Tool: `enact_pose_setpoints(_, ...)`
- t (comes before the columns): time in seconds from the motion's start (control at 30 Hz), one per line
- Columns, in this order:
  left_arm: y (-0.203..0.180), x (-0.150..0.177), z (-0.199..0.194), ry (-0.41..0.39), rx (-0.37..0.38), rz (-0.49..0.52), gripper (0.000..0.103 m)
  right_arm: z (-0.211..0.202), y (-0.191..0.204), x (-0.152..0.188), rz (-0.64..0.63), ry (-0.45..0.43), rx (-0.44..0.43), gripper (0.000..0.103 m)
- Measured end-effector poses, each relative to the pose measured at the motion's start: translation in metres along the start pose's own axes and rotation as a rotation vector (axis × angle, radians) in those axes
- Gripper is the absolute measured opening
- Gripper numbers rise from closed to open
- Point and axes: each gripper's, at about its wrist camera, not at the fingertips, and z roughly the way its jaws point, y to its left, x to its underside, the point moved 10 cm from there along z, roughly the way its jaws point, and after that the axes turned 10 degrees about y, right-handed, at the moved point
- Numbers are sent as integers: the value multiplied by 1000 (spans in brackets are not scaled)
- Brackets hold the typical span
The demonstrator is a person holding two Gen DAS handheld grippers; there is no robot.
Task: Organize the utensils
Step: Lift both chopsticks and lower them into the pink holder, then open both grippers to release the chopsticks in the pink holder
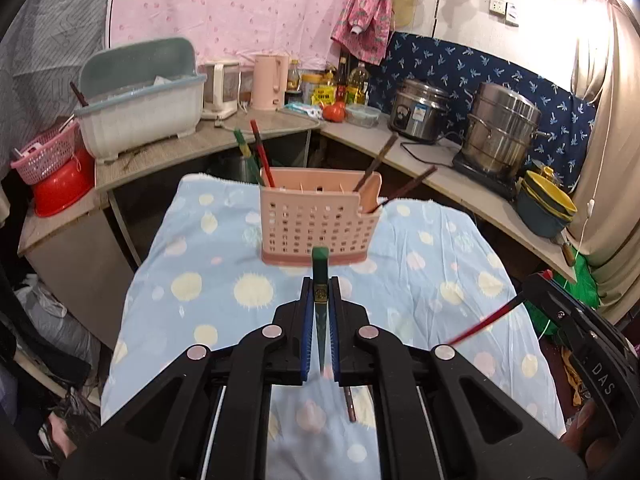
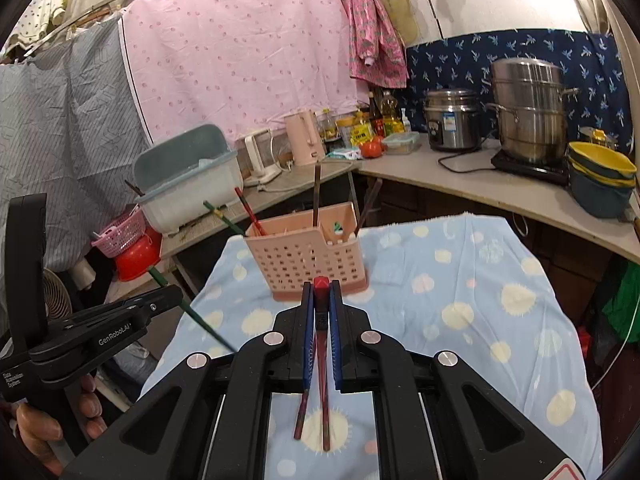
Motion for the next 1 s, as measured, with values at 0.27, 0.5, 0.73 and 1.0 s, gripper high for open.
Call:
enact_pose_setpoints(0.27,-4,-47,-10,-61,-13,31,7,1,13,-46,-25,-57,-16,8)
enact_pose_setpoints(0.5,-2,-108,-24,-141,-36,38,7,1,29,-114,-33,-151,-48,7)
enact_pose_setpoints(0.73,-1,-177,-35,-234,-61,56,7,6,53,-183,-63,-257,-46,8)
enact_pose_setpoints(1.0,12,-219,-10,-257,-65,49,7,44,64,-230,-76,-314,-33,8)
